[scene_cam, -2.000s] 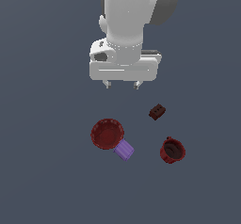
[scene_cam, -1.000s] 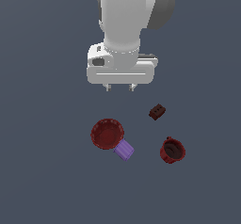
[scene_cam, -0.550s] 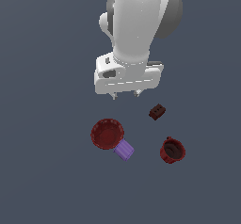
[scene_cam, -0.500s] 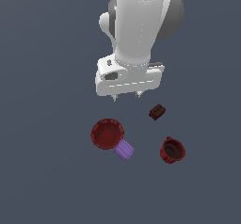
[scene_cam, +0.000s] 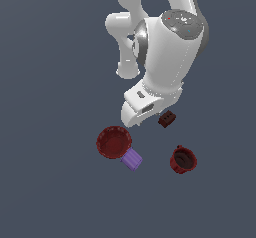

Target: Pick up a designated object from a clutter of objects.

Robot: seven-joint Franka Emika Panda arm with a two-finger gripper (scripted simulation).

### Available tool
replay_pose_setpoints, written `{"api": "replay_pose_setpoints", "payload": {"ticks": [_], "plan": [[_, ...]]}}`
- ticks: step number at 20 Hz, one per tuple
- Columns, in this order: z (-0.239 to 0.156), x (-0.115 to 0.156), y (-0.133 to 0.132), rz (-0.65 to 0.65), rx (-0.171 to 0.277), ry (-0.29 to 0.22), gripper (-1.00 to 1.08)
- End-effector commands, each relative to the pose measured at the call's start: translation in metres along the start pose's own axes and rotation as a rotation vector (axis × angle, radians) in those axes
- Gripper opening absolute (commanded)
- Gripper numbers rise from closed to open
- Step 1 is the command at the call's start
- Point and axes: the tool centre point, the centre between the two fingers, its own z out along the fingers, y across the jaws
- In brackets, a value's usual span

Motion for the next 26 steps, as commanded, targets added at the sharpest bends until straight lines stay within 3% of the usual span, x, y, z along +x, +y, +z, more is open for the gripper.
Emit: {"api": "replay_pose_setpoints", "payload": {"ticks": [1, 18, 26], "plan": [[0.01, 0.014, -0.008, -0.093, -0.001, -0.001, 0.68], [0.088, 0.1, -0.076, -0.702, 0.016, 0.015, 0.68], [0.117, 0.123, -0.104, -0.901, 0.029, 0.031, 0.68]]}}
